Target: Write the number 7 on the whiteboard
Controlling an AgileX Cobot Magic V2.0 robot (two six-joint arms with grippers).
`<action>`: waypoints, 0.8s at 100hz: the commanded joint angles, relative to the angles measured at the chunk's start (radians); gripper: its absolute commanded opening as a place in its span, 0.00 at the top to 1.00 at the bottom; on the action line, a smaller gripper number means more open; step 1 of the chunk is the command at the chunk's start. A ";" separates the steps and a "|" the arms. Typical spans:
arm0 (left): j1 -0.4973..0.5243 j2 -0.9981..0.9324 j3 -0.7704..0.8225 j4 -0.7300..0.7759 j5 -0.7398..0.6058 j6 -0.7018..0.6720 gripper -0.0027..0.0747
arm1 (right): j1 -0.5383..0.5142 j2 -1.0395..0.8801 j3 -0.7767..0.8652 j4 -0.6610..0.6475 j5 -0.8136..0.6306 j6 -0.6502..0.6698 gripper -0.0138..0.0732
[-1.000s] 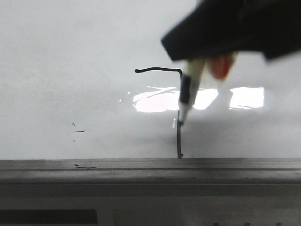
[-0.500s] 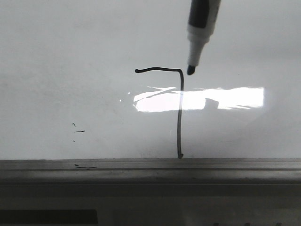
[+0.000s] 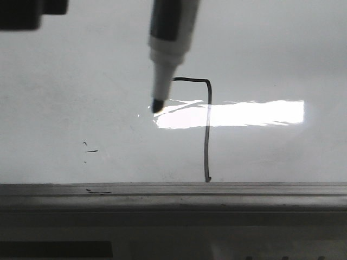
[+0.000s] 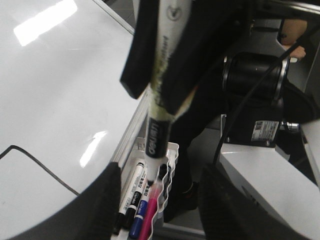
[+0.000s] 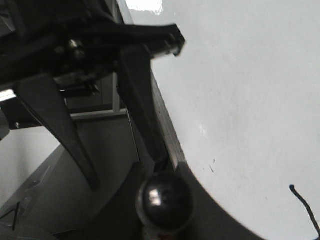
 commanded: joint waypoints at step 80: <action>-0.003 0.099 -0.075 -0.162 0.111 0.100 0.99 | 0.043 0.062 -0.035 0.002 -0.162 -0.011 0.89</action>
